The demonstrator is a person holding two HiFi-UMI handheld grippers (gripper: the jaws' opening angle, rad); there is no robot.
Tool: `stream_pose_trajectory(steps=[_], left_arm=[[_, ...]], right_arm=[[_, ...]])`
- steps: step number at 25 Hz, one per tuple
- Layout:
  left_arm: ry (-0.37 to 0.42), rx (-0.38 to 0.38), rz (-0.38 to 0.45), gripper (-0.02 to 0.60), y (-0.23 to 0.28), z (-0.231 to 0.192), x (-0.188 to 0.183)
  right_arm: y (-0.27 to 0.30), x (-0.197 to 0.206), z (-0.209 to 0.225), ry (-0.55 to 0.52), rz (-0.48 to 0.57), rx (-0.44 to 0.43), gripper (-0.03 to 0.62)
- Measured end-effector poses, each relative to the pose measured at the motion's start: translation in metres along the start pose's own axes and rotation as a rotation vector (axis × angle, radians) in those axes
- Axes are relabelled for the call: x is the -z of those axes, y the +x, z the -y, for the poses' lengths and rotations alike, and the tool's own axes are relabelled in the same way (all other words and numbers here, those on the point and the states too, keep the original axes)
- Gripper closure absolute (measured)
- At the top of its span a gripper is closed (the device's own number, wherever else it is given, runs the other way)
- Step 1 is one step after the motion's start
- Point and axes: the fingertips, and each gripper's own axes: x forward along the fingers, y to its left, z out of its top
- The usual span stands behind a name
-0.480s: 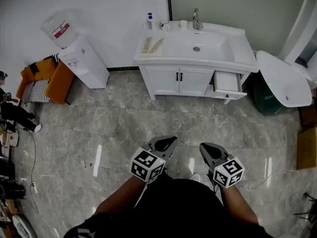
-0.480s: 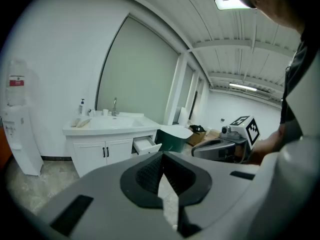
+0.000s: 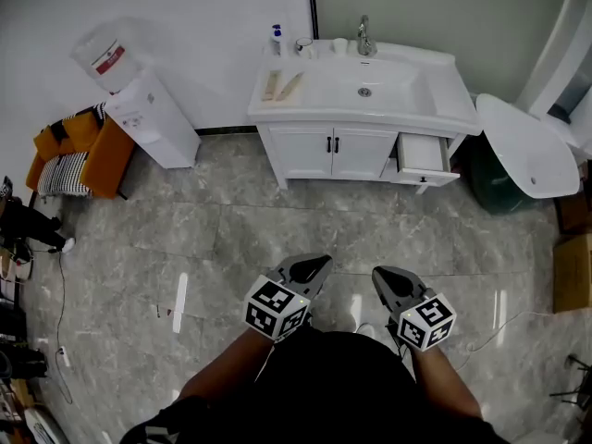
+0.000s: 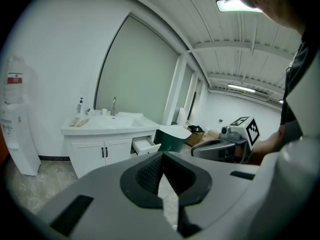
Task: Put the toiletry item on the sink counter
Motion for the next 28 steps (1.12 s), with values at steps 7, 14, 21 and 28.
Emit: stream_pose_trajectory(steps=[7, 14, 21, 28], left_arm=[[-0.025, 0.042, -0.066, 0.581, 0.006, -0.016, 0.023], [-0.018, 0.051, -0.059, 0.581, -0.013, -0.053, 0.026], [0.000, 0.045, -0.053, 0.581, -0.044, -0.099, 0.024], [-0.021, 0.042, -0.054, 0.581, -0.053, -0.129, 0.032]], right_arm=[[0.017, 0.002, -0.005, 0.001, -0.008, 0.028, 0.589], [0.048, 0.005, -0.008, 0.008, -0.031, 0.098, 0.589], [0.085, 0.000, -0.030, 0.035, -0.025, 0.116, 0.589], [0.100, -0.004, -0.026, 0.036, -0.046, 0.158, 0.589]])
